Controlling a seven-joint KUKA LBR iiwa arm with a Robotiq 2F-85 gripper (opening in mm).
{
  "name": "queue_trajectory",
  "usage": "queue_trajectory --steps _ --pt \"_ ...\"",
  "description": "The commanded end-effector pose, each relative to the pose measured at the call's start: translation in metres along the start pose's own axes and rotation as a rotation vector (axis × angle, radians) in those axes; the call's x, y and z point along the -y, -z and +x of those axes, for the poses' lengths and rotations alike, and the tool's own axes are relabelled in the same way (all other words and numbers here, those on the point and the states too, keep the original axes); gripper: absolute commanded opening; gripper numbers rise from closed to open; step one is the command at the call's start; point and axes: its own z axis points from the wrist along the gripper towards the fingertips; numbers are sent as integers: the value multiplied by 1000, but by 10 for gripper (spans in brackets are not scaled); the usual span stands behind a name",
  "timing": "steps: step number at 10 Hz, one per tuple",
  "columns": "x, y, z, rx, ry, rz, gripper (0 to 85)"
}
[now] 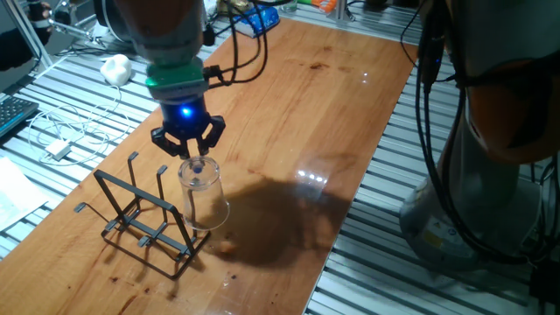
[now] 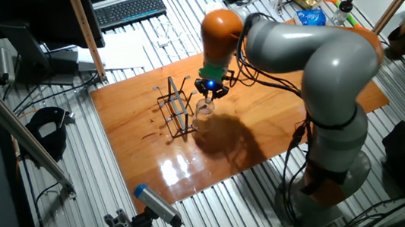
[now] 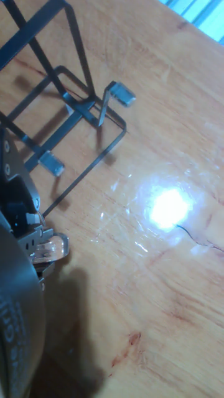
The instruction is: Put the cup on the cup rack
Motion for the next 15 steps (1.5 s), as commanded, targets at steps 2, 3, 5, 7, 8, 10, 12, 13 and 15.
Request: queue_trajectory --steps 2,3,5,7,8,10,12,13,15 --pt "0 0 0 -58 33 18 0" --pt "0 0 0 -66 35 11 0" --pt "0 0 0 -48 9 -15 0" --pt "-6 -14 0 -20 -16 -36 0" --pt "-9 -22 0 -16 -22 -43 0" --pt "-10 -32 -2 -13 -23 -55 0" --pt "-11 -39 -3 -2 -39 -71 0" --pt "-11 -41 -4 10 -41 -70 0" --pt "-12 -41 -4 24 -61 -71 0"
